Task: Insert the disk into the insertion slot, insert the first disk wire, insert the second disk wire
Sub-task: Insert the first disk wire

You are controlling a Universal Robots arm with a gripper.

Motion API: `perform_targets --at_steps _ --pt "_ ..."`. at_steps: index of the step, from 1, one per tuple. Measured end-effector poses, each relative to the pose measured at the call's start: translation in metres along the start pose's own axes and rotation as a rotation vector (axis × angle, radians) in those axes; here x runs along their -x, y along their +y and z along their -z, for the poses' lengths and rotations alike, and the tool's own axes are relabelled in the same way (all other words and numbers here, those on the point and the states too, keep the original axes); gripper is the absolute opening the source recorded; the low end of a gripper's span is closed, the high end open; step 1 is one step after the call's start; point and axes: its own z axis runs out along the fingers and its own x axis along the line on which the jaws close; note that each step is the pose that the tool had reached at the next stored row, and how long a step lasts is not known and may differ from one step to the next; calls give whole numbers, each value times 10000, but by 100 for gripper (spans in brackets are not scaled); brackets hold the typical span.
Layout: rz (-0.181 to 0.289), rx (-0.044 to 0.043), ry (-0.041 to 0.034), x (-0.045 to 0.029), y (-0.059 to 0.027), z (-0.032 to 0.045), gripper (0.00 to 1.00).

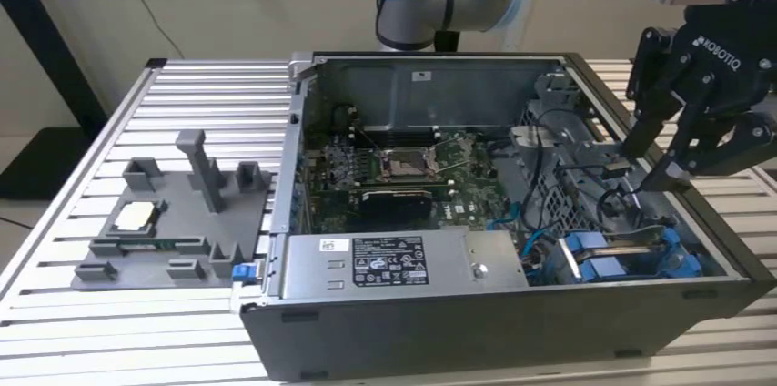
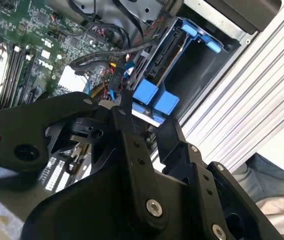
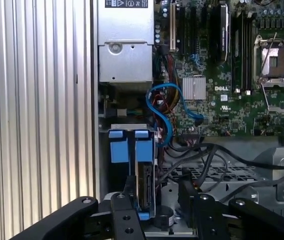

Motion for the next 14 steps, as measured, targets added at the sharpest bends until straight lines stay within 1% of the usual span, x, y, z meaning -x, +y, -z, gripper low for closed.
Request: perform_targets --at_steps 2,3,5,9,14 --pt "0 -18 -1 25 0 -36 47" --pt "0 -36 -2 51 -1 -72 47" --pt "1 -56 -5 69 -1 -103 47" --pt "2 -88 -30 92 -2 -159 47" --pt "3 -111 -62 106 -3 -208 47"
